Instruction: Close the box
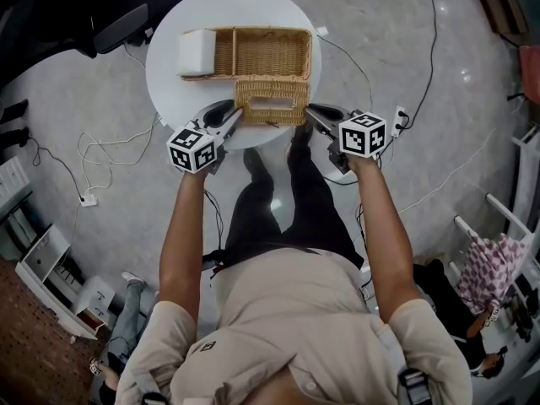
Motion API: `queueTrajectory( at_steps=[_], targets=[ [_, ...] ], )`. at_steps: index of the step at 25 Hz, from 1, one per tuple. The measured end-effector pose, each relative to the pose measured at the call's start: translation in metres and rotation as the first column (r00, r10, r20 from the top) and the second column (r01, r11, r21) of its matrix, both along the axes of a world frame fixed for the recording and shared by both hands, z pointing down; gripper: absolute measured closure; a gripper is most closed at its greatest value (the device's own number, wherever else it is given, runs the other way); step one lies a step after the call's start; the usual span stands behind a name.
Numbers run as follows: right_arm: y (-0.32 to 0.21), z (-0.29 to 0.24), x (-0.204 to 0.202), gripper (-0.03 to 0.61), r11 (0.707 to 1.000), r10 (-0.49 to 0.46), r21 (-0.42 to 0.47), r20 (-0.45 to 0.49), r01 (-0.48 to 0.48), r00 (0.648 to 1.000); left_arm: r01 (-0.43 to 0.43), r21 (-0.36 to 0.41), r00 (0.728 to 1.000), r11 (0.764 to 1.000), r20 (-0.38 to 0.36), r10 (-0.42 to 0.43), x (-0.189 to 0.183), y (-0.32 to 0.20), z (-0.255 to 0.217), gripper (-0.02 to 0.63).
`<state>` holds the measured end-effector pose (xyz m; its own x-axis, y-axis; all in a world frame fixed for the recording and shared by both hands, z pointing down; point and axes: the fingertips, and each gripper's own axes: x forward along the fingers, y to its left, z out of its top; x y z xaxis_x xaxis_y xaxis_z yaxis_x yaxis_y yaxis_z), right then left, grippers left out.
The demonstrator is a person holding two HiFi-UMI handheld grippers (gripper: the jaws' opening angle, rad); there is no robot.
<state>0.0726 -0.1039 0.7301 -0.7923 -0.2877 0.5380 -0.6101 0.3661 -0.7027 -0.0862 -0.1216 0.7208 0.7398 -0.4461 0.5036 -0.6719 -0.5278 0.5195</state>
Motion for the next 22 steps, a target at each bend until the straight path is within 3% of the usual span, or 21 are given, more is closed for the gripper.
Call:
queueTrajectory(
  at_steps=[5, 11, 22],
  targets=[
    [0.003, -0.01, 0.0, 0.543, 1.0, -0.005, -0.027, 0.028, 0.006, 1.0, 0.004, -0.016, 0.998, 1.0, -0.062, -0.005, 0.003, 0.006, -0.011, 0.497],
    [0.006, -0.027, 0.0, 0.538, 0.995, 0.046, -0.096, 0.137, -0.033, 0.99, 0.04, -0.034, 0.988, 0.999, -0.151, -0.044, 0.001, 0.01, -0.031, 0.497],
    [0.004, -0.05, 0.006, 0.525, 0.98, 0.146, -0.171, 0.251, -0.104, 0.957, 0.097, -0.054, 0.949, 0.994, -0.297, -0.109, -0.005, 0.021, -0.073, 0.497]
  ],
)
